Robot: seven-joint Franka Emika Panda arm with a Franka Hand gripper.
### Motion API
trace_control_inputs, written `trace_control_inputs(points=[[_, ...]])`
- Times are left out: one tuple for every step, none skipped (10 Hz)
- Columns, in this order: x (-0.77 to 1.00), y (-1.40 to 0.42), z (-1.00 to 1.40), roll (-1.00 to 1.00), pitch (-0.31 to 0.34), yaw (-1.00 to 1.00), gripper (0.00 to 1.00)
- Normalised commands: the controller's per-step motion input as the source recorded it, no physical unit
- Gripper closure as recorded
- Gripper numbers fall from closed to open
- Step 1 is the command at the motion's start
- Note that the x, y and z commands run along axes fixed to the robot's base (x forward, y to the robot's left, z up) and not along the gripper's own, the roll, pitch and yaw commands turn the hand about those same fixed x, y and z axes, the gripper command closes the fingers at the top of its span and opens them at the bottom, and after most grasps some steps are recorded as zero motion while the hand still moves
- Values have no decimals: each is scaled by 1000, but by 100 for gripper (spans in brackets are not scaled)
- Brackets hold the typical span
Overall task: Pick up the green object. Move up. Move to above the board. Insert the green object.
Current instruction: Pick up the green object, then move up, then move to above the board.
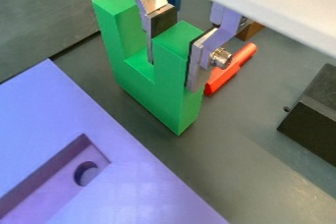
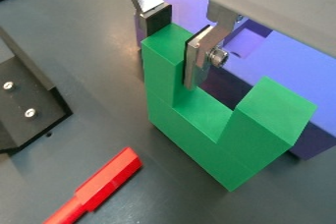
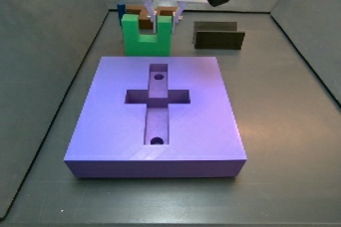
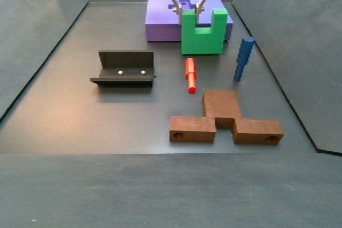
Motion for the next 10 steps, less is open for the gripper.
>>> trace_control_inputs(points=[[0, 0, 0, 0, 0, 0, 100], [0, 0, 0, 0, 0, 0, 100], [0, 0, 0, 0, 0, 0, 100], [0, 0, 833, 0, 0, 0, 100], [-40, -80, 760, -5, 37, 10, 100], [-44, -53, 502, -7, 63, 14, 100], [0, 0, 1400, 0, 0, 0, 100], [-12, 4, 1400, 5, 26, -7, 100], [-39, 2, 1400, -12, 21, -4, 100], [14, -6, 1400, -27, 22, -4, 100]])
